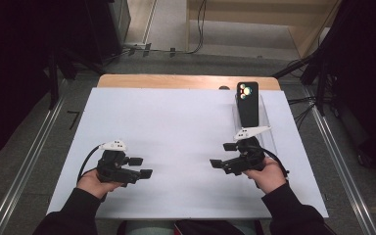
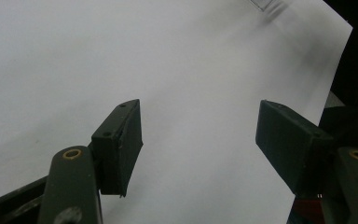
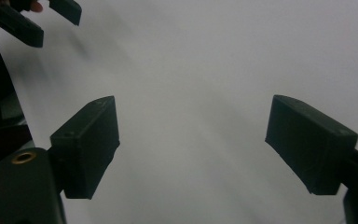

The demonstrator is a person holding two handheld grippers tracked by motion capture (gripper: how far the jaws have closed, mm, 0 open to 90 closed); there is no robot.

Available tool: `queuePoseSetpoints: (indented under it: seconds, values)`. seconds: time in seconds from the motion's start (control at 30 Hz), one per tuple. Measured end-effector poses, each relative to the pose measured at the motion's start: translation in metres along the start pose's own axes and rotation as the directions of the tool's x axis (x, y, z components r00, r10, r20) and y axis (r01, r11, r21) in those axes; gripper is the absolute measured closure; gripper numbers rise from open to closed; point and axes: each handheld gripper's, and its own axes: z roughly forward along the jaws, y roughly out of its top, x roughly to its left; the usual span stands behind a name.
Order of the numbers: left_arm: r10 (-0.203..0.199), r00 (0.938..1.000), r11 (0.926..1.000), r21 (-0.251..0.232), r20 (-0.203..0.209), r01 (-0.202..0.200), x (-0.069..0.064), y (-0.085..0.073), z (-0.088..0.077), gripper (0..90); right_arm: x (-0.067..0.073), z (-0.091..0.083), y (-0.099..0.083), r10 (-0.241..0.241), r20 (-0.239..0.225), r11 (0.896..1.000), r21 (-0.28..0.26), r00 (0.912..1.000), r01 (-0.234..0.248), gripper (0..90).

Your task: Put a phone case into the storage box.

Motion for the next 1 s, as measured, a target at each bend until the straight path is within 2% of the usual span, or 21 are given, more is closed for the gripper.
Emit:
queuePoseSetpoints:
  seconds: [0.07,0.23,0.37,0.47,0.7,1.0]
  values:
    - [-0.002,1.0000,1.0000,-0.003,0.000,0.002,-0.001,-0.001,0.000,31.8,0.002,-0.001,-0.003,-0.021,0.008,1.000,0.009,0.9997,0.021,17.3]
    - [0.000,1.0000,1.0000,-0.006,0.001,0.000,-0.002,-0.003,-0.002,31.7,0.006,-0.003,-0.012,-0.044,-0.017,0.999,0.013,0.9989,0.045,17.4]
    - [0.001,1.0000,1.0000,-0.010,0.005,-0.001,-0.004,-0.005,-0.003,31.7,0.007,-0.004,-0.021,-0.082,-0.029,0.997,-0.007,0.9963,0.081,17.4]
    - [0.005,1.0000,0.9999,-0.011,0.006,-0.005,-0.005,-0.006,-0.003,31.8,0.006,-0.005,-0.029,-0.084,-0.053,0.996,-0.008,0.9950,0.084,17.4]
    - [0.008,0.9999,0.9999,-0.006,0.011,-0.008,-0.006,-0.009,-0.003,31.8,0.003,-0.011,-0.043,-0.054,-0.046,0.998,0.028,0.9975,0.056,17.4]
    - [0.010,0.9999,0.9999,-0.009,0.011,-0.010,-0.008,-0.012,-0.005,31.7,-0.003,-0.018,-0.056,-0.029,-0.036,0.999,0.034,0.9989,0.030,17.4]
